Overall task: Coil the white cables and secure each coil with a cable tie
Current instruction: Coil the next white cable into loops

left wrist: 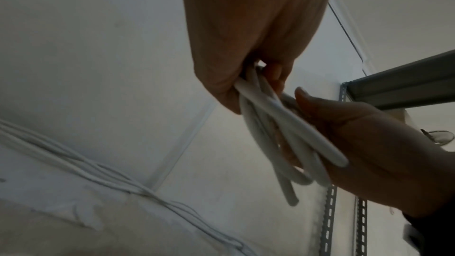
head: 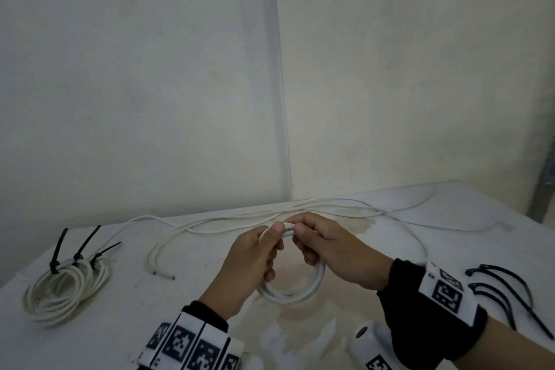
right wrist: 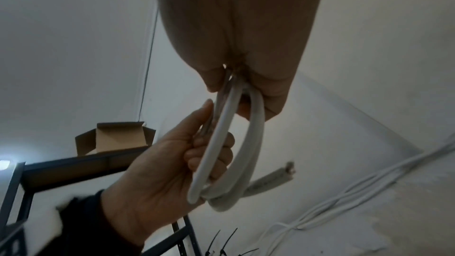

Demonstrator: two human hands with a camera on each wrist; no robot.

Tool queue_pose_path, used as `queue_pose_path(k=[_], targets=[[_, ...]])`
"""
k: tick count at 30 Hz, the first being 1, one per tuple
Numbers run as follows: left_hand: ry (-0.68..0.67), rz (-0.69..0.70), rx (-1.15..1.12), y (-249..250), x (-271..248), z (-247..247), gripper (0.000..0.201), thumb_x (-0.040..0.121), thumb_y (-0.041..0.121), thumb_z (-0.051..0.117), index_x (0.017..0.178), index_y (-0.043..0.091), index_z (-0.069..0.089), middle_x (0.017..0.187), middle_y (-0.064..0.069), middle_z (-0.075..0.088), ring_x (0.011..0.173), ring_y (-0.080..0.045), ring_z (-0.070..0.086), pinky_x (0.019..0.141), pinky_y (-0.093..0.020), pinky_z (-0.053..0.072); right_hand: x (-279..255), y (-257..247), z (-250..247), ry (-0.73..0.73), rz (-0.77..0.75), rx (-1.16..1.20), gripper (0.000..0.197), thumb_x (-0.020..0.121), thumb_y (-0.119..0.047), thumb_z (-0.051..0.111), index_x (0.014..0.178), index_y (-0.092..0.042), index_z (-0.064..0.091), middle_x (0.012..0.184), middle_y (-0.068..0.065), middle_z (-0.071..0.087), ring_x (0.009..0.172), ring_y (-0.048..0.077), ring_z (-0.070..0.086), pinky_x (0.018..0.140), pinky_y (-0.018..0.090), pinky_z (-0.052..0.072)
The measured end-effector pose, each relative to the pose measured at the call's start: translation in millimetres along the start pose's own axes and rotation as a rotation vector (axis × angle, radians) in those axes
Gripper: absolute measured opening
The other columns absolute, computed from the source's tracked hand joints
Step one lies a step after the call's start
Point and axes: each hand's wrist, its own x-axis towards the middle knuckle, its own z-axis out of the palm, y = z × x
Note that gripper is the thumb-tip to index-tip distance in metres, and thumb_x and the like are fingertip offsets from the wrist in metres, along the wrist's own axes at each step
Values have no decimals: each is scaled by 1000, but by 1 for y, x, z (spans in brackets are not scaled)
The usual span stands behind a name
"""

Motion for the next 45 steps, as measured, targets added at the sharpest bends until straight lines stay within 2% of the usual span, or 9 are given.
queue_pose_path(k=[3,7,14,19,25,31,34,38,45], targets=[[47,29,2,-1,2,11,35,94,31,45,67,9,48,42,12,33,39,-5,31,42,-18,34,-5,2,-8,52,32,100,28,99,-23,34,118,-13,53,81,-3,54,57,-1,50,56,10,40],[76,57,-9,-3,6,23,35,94,31,45,68,8,50,47,10,36,40,-6,34,45,-20,36,-13,7,-22,62,58,180,29,100,-22,34,116,-21,57,91,-3,60,71,2,58,69,14,47],[-41,63,2,-2,15,45,32,95,26,43,87,2,62,61,0,51,51,-8,50,63,-31,46,-24,19,-41,194,13,51,31,99,-11,37,122,-9,56,81,-6,56,58,-9,51,61,8,41],[-79,123,130,-5,20,72,23,94,27,46,83,13,60,51,10,45,45,-4,44,55,-23,41,-34,32,-59,264,39,15,30,99,-12,38,121,-9,58,87,-4,60,63,-8,53,62,10,41],[-165,100,135,-8,30,100,28,90,28,55,79,2,56,43,10,43,41,-6,43,49,-22,41,-52,39,-82,273,67,-15,29,99,-14,39,120,-15,59,72,-14,56,58,-11,52,63,8,41],[-127,123,135,-15,32,123,28,90,27,55,69,10,48,46,6,43,40,-7,43,45,-17,39,-68,48,-108,256,160,9,34,97,-31,40,125,-18,55,101,-12,62,91,1,59,78,12,47],[-112,132,143,-17,34,125,29,91,27,53,69,9,47,49,3,43,41,-7,44,45,-16,38,-84,58,-133,336,234,-117,25,95,-29,45,115,-22,57,102,-7,62,93,10,59,79,19,46],[-105,103,125,-20,37,129,29,91,26,54,69,8,46,47,4,41,40,-7,42,45,-16,37,-108,81,-168,371,397,-419,20,92,-26,53,109,-19,59,97,-6,59,80,8,56,70,17,44],[-89,51,87,-21,39,140,30,90,25,54,64,14,46,47,5,39,40,-8,40,45,-19,36,-123,115,-187,26,692,-976,3,91,-17,47,91,-14,46,97,2,48,85,17,46,64,20,35]])
